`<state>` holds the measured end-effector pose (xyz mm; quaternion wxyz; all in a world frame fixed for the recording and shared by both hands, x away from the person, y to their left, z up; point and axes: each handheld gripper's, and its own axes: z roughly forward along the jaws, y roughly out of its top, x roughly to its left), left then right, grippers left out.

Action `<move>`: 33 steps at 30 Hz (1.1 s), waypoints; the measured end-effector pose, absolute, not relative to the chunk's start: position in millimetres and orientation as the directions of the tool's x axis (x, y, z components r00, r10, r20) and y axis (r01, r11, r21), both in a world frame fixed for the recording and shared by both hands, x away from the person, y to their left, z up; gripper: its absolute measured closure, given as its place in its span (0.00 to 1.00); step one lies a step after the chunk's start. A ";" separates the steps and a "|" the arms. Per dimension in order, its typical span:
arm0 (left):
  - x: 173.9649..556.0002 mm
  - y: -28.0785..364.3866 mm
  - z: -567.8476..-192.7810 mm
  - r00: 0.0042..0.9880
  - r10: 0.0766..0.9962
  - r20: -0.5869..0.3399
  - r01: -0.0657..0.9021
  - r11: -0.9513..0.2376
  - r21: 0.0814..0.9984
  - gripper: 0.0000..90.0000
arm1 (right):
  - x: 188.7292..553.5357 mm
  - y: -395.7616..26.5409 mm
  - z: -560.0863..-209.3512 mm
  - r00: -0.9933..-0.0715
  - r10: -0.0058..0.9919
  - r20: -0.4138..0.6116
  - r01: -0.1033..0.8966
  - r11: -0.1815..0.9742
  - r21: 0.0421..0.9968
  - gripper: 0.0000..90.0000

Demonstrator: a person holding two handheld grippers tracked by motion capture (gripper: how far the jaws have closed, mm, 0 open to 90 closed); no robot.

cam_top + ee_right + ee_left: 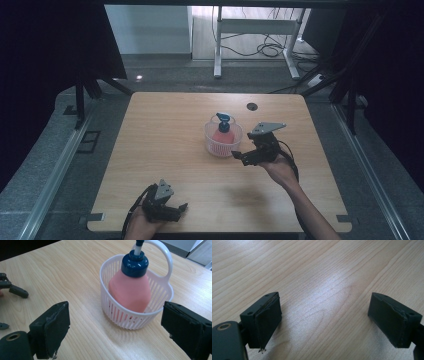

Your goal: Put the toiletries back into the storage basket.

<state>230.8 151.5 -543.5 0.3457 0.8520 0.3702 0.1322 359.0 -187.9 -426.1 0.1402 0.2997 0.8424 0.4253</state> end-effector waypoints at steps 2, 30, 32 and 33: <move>230.8 151.6 -543.5 0.691 0.722 -0.030 0.539 -0.487 0.687 0.13 | 356.7 -189.8 -427.7 -0.781 0.624 0.020 0.386 0.457 0.801 0.09; 230.8 151.5 -543.5 0.690 0.723 -0.029 0.539 -0.487 0.687 0.13 | 318.6 -214.8 -448.6 -0.795 0.607 0.011 0.383 0.488 0.784 0.10; 230.8 151.5 -543.6 0.690 0.723 -0.030 0.539 -0.486 0.688 0.13 | 315.5 -216.0 -450.3 -0.794 0.608 0.009 0.385 0.491 0.782 0.09; 230.8 151.4 -543.6 0.690 0.723 -0.030 0.539 -0.486 0.688 0.13 | 313.7 -217.0 -451.6 -0.794 0.608 0.008 0.385 0.493 0.780 0.09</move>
